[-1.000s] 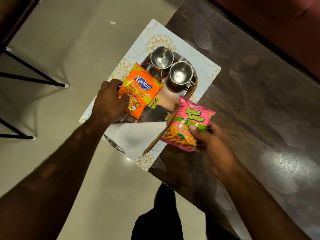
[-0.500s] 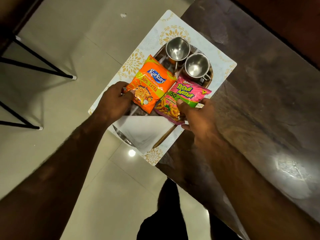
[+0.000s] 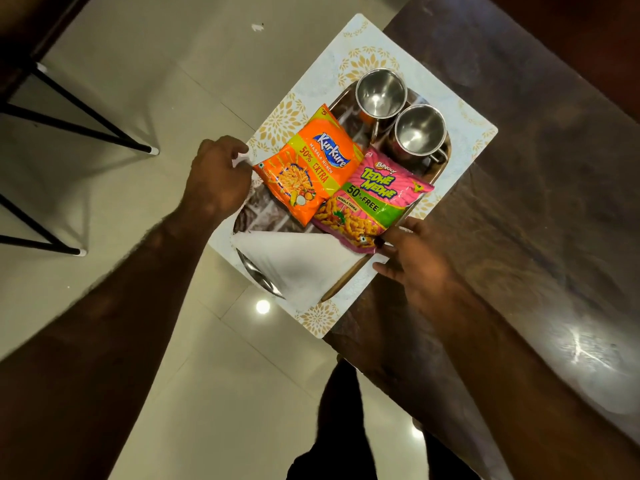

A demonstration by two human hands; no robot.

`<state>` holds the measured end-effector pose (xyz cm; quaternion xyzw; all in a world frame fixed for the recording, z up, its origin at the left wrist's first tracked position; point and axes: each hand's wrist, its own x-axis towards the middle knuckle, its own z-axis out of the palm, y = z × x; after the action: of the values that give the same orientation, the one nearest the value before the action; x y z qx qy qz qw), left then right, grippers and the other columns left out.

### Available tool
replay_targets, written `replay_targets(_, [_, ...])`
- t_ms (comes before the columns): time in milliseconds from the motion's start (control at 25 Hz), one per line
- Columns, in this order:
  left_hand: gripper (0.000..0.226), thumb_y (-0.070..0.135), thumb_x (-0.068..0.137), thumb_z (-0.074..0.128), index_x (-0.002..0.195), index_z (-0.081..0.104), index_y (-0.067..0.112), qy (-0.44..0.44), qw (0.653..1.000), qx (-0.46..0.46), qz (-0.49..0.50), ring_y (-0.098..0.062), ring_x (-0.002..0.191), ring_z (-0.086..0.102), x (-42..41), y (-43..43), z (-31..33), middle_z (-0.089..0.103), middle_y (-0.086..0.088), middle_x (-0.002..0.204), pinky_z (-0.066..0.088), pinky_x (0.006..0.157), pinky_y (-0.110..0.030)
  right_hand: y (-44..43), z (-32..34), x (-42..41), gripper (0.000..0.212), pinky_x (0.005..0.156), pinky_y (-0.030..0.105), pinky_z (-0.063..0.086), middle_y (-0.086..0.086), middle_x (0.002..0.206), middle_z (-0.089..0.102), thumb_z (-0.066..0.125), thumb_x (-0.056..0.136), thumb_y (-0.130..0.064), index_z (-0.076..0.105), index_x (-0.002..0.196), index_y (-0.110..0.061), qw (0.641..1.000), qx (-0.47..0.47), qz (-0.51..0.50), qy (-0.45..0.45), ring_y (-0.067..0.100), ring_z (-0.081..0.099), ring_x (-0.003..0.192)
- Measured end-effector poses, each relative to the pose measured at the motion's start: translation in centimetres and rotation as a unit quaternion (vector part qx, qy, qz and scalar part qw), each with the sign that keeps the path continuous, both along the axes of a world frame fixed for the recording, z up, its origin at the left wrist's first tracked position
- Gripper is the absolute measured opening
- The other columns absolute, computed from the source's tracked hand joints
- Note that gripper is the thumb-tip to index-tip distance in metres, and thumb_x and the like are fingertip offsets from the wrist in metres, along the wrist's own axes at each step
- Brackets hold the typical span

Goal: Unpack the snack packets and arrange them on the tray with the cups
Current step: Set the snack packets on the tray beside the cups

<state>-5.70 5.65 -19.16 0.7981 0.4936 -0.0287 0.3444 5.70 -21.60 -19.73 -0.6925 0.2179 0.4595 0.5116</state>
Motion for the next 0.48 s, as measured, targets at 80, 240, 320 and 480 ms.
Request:
replay_targets(80, [0.043,0.023,0.091,0.059,0.133,0.055,0.014,0.060,0.998,0.002,-0.021,-0.035,0.121,0.057,0.7,0.7,-0.6,0.055,-0.017,0.134,0.046,0.101,-0.042,0.4,-0.7,0.1,0.036,0.070,0.038,0.060,0.010,0.113,0.074,0.066,0.090,-0.011,0.059,0.124,-0.019,1.000,-0.009,0.009,-0.002,0.024,0.073,0.104])
replay_targets(240, [0.040,0.028,0.087,0.065,0.124,0.059,0.012,0.102,0.994,-0.011,-0.044,-0.038,0.115,0.059,1.8,1.0,-0.8,0.062,-0.016,0.126,0.049,0.096,-0.046,0.8,-1.4,0.4,0.026,0.066,0.038,0.062,0.011,0.106,0.072,0.064,0.092,-0.004,0.063,0.115,-0.016,1.000,-0.022,0.006,0.010,0.023,0.071,0.094])
replay_targets(320, [0.029,0.027,0.087,0.065,0.114,0.066,0.017,0.083,0.995,0.031,-0.039,-0.036,0.110,0.063,1.8,1.5,-0.2,0.068,-0.010,0.117,0.051,0.094,-0.047,0.9,-1.6,0.6,0.028,0.065,0.038,0.061,0.011,0.104,0.070,0.062,0.092,-0.001,0.064,0.116,-0.014,1.000,-0.017,0.006,0.015,0.023,0.069,0.092])
replay_targets(480, [0.007,0.015,0.088,0.066,0.093,0.068,0.018,0.001,1.000,0.001,-0.025,-0.029,0.093,0.065,1.5,1.6,1.2,0.070,-0.001,0.093,0.049,0.079,-0.037,0.6,-1.8,0.7,0.027,0.067,0.041,0.062,0.014,0.107,0.074,0.059,0.094,0.002,0.066,0.113,-0.016,1.000,-0.003,-0.003,0.022,0.027,0.071,0.093])
